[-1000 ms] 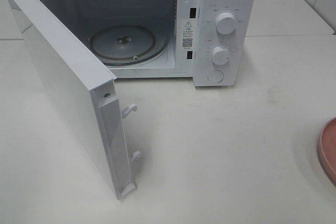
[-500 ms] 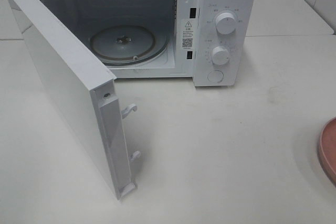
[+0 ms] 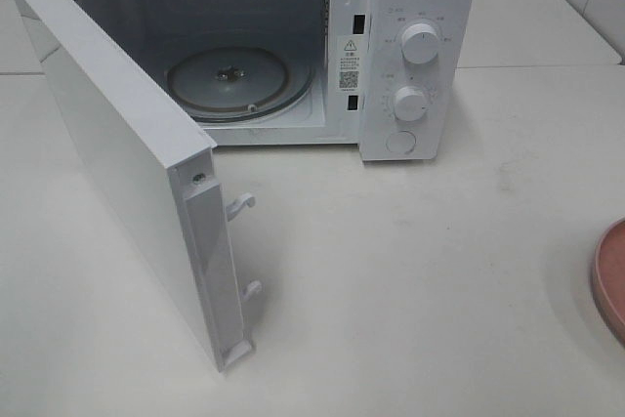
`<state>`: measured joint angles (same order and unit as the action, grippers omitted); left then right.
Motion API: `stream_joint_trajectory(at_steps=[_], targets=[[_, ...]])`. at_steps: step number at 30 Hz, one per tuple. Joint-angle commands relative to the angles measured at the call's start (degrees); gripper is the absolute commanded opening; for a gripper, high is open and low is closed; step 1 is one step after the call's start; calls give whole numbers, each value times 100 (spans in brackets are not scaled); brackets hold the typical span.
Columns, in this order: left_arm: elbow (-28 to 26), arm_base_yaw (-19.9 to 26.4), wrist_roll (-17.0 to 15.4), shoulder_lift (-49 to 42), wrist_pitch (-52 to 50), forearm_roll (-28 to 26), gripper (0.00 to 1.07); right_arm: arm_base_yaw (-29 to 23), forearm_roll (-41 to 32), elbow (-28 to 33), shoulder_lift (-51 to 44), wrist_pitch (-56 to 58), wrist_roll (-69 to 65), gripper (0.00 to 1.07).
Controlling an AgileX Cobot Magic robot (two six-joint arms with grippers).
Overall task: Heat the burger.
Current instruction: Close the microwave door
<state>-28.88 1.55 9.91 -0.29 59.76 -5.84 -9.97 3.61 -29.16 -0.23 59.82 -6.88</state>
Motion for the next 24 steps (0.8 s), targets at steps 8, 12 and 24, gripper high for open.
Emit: stream_joint_trajectory(at_steps=[8, 12, 24], targets=[[-6, 11, 11, -109, 6, -6, 87, 40, -17, 11, -149, -34, 46, 75], [-6, 11, 11, -109, 6, -6, 87, 40, -17, 11, -149, -34, 46, 75], [-6, 11, 0, -109, -17, -138, 87, 40, -17, 11, -149, -34, 46, 75]])
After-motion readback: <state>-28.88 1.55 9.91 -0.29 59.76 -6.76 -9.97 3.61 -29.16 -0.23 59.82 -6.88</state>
